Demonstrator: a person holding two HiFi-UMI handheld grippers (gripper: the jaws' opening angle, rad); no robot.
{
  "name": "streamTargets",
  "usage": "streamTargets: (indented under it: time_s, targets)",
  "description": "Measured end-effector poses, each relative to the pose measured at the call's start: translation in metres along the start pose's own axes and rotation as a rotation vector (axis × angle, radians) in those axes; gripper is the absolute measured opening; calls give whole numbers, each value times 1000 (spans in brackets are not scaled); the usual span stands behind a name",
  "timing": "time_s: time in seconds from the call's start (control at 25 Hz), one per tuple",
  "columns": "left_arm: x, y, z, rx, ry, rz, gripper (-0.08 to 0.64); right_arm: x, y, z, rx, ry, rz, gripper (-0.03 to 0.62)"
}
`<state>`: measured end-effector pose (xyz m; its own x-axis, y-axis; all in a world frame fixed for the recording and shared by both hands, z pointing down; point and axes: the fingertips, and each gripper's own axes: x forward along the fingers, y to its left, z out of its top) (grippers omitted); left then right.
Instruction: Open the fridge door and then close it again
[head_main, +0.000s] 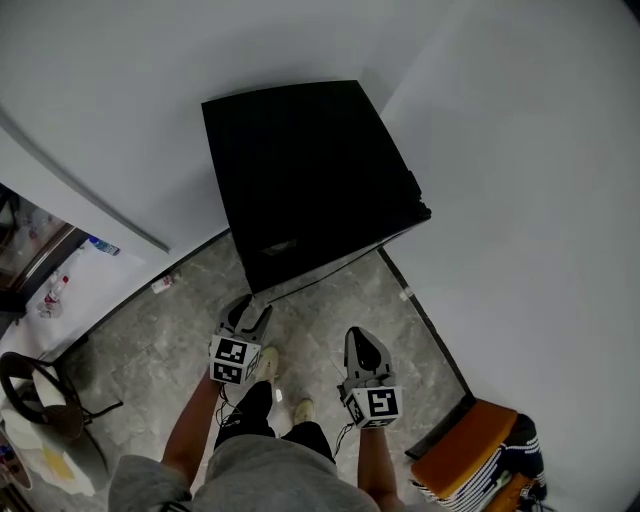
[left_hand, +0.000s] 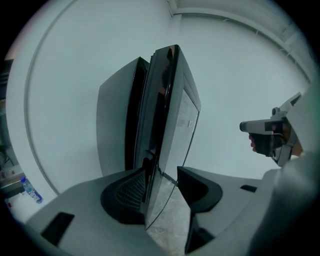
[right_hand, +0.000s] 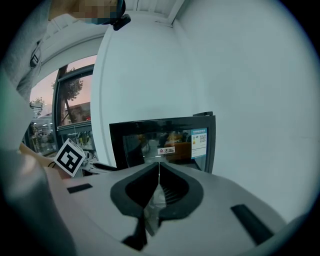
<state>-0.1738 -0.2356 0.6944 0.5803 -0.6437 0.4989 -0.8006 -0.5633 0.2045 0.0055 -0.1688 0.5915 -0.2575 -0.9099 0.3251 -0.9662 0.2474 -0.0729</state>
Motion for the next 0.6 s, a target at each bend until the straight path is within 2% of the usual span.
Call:
streamTargets:
  time_s: [0.36, 0.6]
  targets:
    - [9, -1, -4, 24, -7, -28, 179, 3, 1, -4, 5, 13, -26, 25]
    - [10, -1, -5, 70, -5, -53, 167, 0, -1, -2, 1, 13, -52, 25]
